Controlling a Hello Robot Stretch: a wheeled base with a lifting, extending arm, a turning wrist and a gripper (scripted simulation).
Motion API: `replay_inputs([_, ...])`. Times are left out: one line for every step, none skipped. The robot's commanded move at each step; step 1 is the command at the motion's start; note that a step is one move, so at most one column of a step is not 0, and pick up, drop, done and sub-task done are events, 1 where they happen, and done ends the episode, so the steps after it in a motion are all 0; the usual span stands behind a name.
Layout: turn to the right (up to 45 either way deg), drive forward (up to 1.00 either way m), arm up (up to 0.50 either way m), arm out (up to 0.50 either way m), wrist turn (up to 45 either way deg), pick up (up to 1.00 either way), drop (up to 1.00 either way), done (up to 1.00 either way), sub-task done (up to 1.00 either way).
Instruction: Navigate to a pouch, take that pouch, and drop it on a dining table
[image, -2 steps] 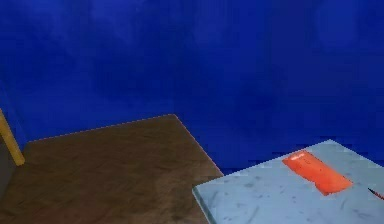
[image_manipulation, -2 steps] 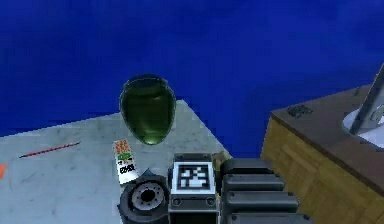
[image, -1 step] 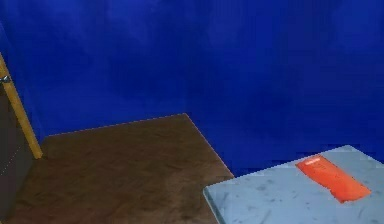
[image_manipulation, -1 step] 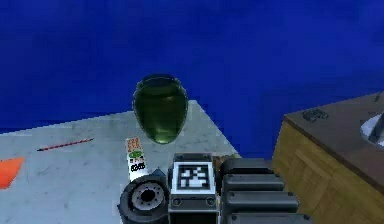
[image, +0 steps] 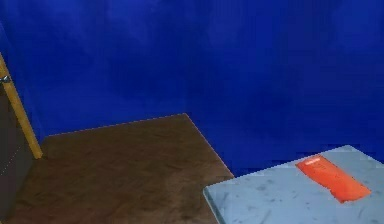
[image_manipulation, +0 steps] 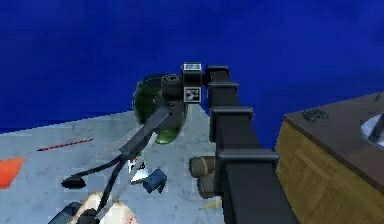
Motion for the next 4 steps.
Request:
replay_inputs([0.0, 0.00, 0.00, 0.00, 45.0, 0.00, 0.00, 0.00, 0.00])
replay_inputs([0.0, 0.00, 0.00, 0.00, 27.0, 0.00, 0.00, 0.00, 0.00])
replay_inputs([0.0, 0.00, -0.16, 0.00, 0.0, 0.00, 0.00, 0.00, 0.00])
replay_inputs([0.0, 0.00, 0.00, 0.00, 0.0, 0.00, 1.00, 0.00, 0.00])
